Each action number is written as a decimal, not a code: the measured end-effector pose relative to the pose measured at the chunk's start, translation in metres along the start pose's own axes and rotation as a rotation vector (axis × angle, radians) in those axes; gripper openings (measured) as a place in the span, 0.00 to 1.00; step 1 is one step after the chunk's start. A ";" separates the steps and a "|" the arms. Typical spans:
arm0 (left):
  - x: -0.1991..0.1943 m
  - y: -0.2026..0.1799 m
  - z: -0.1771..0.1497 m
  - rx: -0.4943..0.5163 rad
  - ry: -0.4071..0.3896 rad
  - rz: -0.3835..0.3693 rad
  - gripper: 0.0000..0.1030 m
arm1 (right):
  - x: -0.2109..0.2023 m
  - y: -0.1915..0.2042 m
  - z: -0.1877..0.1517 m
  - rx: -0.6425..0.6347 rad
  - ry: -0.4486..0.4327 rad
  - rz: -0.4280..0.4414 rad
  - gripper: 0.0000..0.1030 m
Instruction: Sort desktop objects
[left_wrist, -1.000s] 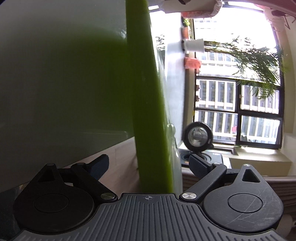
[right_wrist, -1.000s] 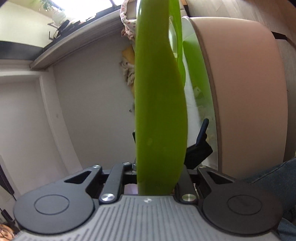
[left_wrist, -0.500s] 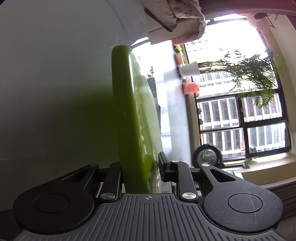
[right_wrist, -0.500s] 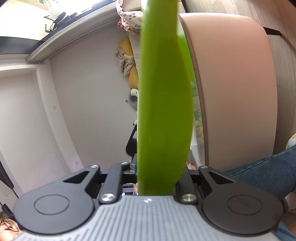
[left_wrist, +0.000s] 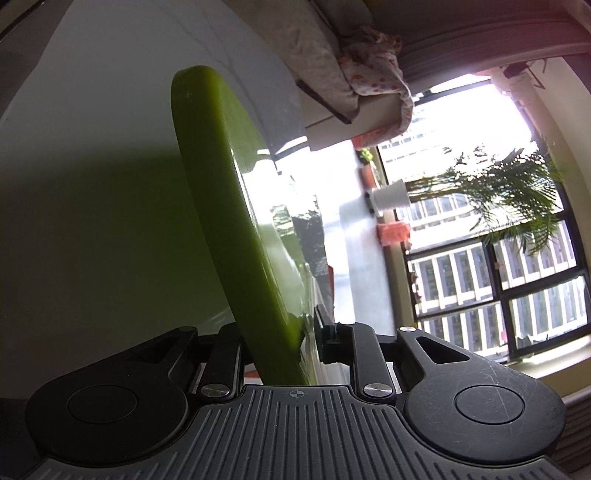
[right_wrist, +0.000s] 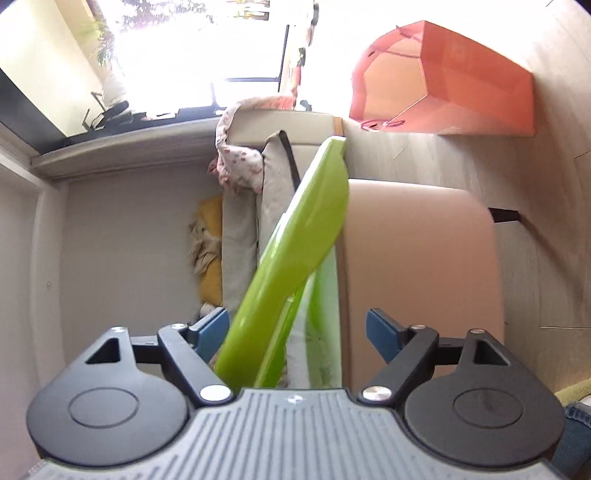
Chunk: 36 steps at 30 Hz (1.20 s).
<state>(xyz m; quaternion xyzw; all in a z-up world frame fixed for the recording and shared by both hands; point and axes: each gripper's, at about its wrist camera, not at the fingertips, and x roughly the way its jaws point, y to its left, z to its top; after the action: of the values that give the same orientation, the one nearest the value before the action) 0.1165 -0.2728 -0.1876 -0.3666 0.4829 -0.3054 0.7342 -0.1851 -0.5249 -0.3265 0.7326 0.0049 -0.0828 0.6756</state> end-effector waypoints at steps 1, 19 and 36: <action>0.000 -0.002 -0.003 0.026 -0.012 0.010 0.24 | -0.010 0.007 -0.009 0.004 -0.023 0.010 0.81; 0.009 0.000 -0.027 0.120 0.090 0.105 0.56 | 0.037 0.021 -0.030 0.072 -0.035 -0.044 0.17; -0.063 -0.071 0.009 0.355 -0.033 -0.106 0.23 | 0.007 0.085 0.021 -0.219 -0.034 0.019 0.24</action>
<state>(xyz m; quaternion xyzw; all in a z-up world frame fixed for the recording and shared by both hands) 0.0967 -0.2587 -0.0951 -0.2611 0.3894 -0.4179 0.7782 -0.1708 -0.5536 -0.2449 0.6529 -0.0044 -0.0879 0.7523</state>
